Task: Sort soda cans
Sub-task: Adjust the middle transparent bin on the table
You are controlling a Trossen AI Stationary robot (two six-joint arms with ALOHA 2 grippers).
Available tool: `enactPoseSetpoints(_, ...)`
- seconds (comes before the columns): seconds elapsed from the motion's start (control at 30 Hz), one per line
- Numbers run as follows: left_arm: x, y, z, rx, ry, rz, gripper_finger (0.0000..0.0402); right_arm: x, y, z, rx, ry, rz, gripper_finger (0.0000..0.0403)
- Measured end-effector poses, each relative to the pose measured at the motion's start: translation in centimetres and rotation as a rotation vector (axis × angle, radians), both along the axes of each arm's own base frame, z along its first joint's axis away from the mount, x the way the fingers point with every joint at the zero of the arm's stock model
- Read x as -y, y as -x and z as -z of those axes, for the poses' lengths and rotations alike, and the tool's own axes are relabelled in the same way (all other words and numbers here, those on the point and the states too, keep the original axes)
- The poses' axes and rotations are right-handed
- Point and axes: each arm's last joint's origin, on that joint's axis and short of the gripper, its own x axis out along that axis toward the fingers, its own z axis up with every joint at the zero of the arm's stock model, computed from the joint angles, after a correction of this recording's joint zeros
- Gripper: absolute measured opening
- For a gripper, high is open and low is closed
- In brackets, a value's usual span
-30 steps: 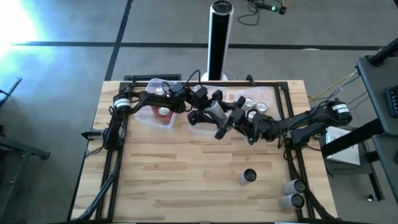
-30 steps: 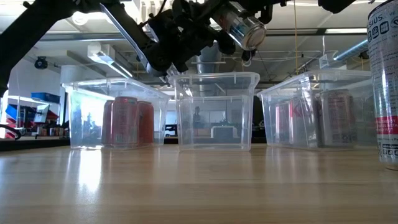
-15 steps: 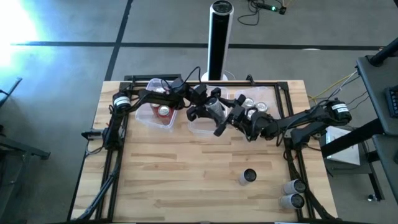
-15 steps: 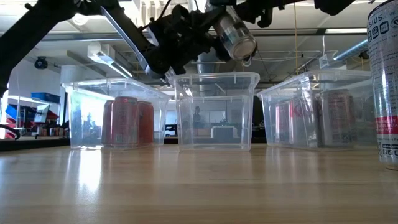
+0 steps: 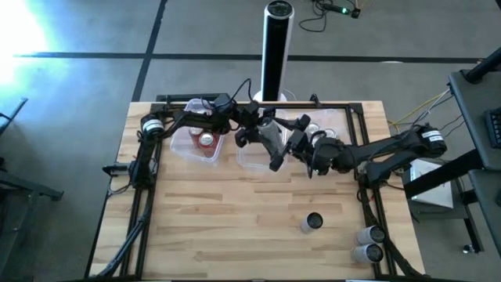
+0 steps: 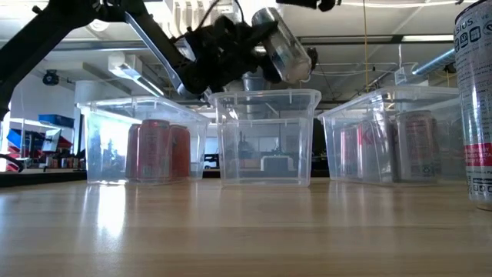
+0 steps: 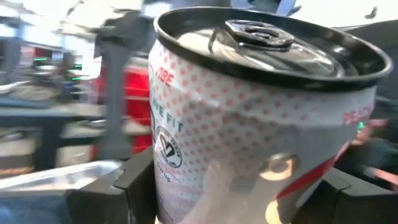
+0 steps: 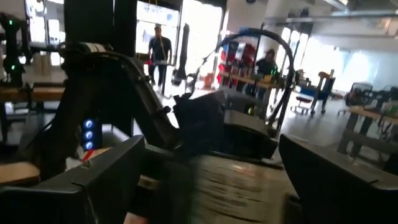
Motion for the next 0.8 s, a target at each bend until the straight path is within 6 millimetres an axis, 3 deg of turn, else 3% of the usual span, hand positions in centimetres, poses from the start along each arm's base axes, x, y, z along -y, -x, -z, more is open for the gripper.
enactPoseSetpoints(0.17,-2.9,0.2,1.4,-0.066,0.018,-0.198,0.0246,-0.3,0.0,-1.6,-0.074,-0.040,-0.009,0.0365)
enactPoseSetpoints(0.33,-5.1,0.3,3.3,-0.190,-0.034,-0.468,0.0246,-0.4,-0.2,-0.7,-0.106,-0.066,-0.008,0.0365)
enactPoseSetpoints(0.43,-5.1,0.5,3.6,-0.248,-0.077,-0.497,0.0247,-0.2,0.1,0.6,-0.133,-0.073,0.048,0.0365)
enactPoseSetpoints(0.57,-4.7,0.7,1.9,-0.199,-0.120,-0.487,0.0247,0.2,0.5,1.7,-0.174,-0.044,0.185,0.0365)
enactPoseSetpoints(0.7,-4.6,0.9,2.0,-0.230,-0.132,-0.493,0.0247,1.1,0.6,1.6,-0.217,-0.004,0.256,0.0365)
enactPoseSetpoints(0.8,-4.4,0.9,2.2,-0.269,-0.194,-0.557,0.0246,2.0,0.4,0.4,-0.287,-0.005,0.278,0.0365)
